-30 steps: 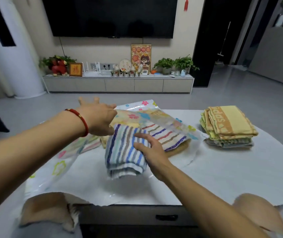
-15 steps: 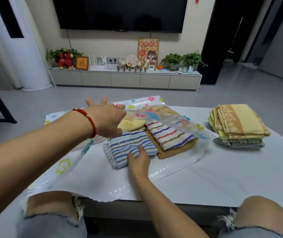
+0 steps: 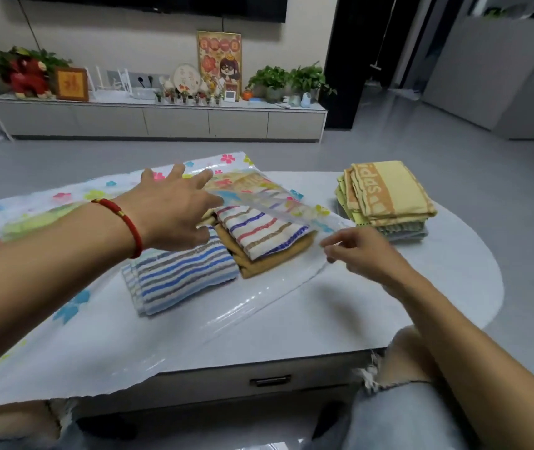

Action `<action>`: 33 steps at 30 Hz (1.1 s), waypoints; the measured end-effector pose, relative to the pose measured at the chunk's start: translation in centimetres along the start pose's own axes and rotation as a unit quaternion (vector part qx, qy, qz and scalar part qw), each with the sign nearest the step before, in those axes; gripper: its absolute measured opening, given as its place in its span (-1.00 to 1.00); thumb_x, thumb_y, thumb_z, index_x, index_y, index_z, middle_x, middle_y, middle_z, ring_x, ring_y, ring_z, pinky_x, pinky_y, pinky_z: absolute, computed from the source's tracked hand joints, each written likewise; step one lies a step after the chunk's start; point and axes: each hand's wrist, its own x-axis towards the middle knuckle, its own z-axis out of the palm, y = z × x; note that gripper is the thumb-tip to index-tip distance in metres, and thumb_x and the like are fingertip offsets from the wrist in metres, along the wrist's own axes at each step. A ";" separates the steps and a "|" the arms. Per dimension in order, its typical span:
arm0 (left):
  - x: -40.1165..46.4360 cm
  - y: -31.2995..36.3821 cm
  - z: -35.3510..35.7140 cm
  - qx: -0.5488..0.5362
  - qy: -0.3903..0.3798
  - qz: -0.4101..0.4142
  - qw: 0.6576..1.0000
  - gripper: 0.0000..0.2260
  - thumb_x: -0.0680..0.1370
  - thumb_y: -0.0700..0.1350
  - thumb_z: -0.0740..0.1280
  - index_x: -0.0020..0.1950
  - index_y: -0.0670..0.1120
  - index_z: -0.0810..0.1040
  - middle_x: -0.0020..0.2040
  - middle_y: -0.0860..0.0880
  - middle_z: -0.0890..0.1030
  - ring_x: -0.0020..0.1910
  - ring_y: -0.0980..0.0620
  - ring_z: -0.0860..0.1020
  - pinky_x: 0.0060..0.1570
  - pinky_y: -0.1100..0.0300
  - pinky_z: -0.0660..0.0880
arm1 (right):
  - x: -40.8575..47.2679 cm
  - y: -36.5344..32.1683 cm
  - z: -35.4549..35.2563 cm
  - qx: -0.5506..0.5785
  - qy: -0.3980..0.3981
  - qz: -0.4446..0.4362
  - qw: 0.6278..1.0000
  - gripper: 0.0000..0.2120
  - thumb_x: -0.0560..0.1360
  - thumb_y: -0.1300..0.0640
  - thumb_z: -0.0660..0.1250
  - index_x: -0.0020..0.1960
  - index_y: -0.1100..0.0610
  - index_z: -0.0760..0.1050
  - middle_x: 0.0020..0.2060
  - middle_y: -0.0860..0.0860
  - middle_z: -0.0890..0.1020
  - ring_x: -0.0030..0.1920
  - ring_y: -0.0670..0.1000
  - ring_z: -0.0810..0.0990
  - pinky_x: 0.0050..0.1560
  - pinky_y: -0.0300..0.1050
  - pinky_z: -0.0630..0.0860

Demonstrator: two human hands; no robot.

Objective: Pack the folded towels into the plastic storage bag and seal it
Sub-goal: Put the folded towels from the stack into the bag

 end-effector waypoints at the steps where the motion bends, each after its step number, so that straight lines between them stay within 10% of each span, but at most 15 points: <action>1: 0.5 0.3 0.1 -0.004 0.010 0.006 1.000 -0.45 0.51 0.27 0.24 0.49 0.25 0.25 0.61 -0.04 0.04 0.53 -0.26 0.09 0.33 -0.40 0.25 | 1.5 0.8 -1.7 -0.009 0.072 0.008 0.997 -0.82 0.51 0.17 0.43 0.06 0.04 0.76 -0.09 0.02 0.78 -0.15 0.00 0.63 -0.15 -0.11 0.54; 4: 1.9 0.9 0.2 -0.020 0.035 0.010 0.999 -0.49 0.51 0.28 0.22 0.46 0.22 0.34 0.61 -0.05 0.08 0.52 -0.27 0.12 0.31 -0.39 0.30 | 6.8 2.9 -6.1 -0.093 0.240 0.035 0.966 -0.71 0.53 0.17 0.36 0.21 0.09 0.71 0.21 0.14 0.70 0.20 0.20 0.62 0.11 -0.03 0.50; 9: 3.2 1.0 0.3 -0.034 0.059 -0.002 0.998 -0.54 0.53 0.21 0.23 0.44 0.21 0.36 0.59 -0.05 0.14 0.52 -0.27 0.15 0.26 -0.33 0.39 | 14.7 5.2 -10.2 -0.171 0.247 0.132 0.944 -0.56 0.63 0.16 0.23 0.50 0.01 0.43 0.49 0.24 0.33 0.50 0.30 0.27 0.49 0.16 0.27; 25: 2.8 0.8 0.9 -0.041 0.051 -0.049 0.997 -0.58 0.53 0.17 0.25 0.40 0.20 0.42 0.59 -0.02 0.15 0.54 -0.25 0.11 0.29 -0.36 0.35 | 17.4 6.1 -13.4 -0.049 0.156 0.094 0.982 -0.26 0.46 0.22 0.53 0.48 -0.10 0.24 0.32 0.20 0.45 0.14 0.23 0.50 -0.02 0.02 0.51; 33: -0.7 -0.6 1.4 -0.036 0.027 -0.089 0.995 -0.54 0.51 0.18 0.26 0.42 0.25 0.37 0.58 -0.03 0.19 0.51 -0.29 0.15 0.28 -0.37 0.36 | 8.2 5.0 -14.6 0.261 -0.010 0.083 0.962 -0.70 0.58 0.26 0.31 0.08 -0.07 0.71 0.13 0.16 0.68 -0.26 -0.02 0.72 -0.37 -0.17 0.65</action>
